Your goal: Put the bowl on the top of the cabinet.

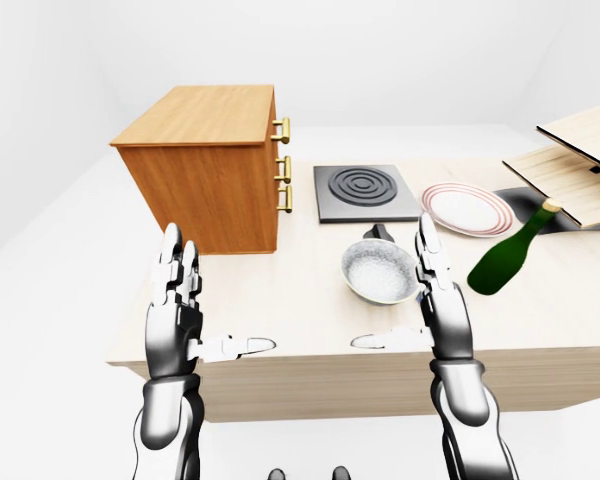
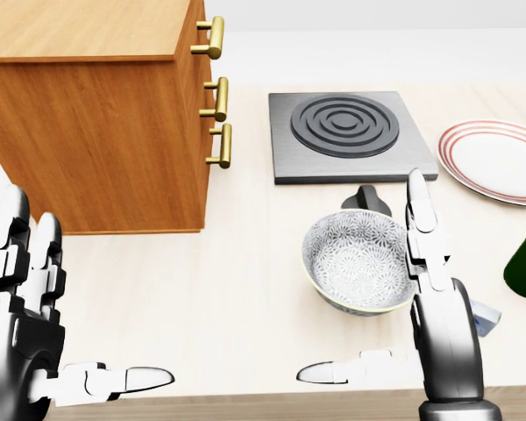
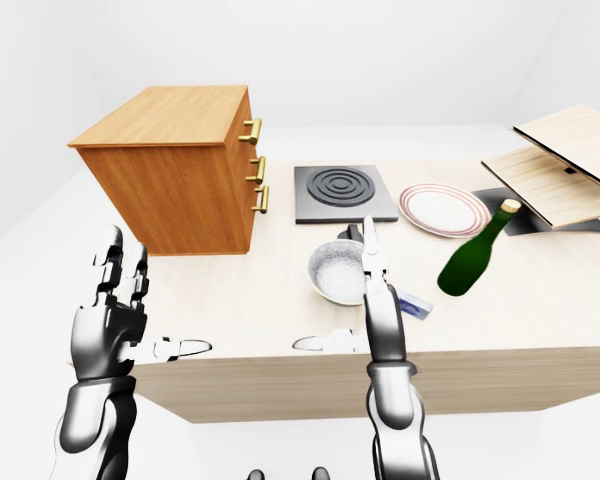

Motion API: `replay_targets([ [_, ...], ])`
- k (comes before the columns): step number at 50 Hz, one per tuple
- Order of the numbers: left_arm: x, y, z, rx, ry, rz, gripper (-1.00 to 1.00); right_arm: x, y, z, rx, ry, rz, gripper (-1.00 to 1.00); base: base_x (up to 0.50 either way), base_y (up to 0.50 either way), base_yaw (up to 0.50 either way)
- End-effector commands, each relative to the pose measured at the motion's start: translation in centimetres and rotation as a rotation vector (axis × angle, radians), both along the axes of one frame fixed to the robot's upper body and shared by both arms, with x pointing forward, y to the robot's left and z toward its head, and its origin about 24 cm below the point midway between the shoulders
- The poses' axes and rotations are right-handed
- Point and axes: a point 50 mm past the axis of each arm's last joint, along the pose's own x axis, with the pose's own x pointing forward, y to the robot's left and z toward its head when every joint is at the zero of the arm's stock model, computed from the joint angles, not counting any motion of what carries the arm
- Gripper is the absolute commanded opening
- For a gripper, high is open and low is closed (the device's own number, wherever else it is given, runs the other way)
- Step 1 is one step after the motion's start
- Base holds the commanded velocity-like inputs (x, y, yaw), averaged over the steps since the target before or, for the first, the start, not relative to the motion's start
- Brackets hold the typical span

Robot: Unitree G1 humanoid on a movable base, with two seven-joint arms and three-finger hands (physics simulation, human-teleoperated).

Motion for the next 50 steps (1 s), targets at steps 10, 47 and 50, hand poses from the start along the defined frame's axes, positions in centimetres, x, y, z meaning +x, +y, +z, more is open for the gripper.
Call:
replay_targets([
  [10,-0.06,-0.05,0.14,0.004,-0.006,-0.002,1.0,0.0,0.04,0.01,-0.001,0.0,0.003,1.0,0.0,0.36,0.0],
  [47,0.22,-0.09,-0.48,0.003,0.021,-0.008,1.0,0.04,0.06,0.01,0.008,0.001,0.01,1.0,0.0,0.32,0.0],
  [50,0.15,-0.11,-0.31,0.004,0.014,-0.008,1.0,0.11,0.03,-0.13,0.009,0.007,0.009,1.0,0.02,0.06,0.0],
])
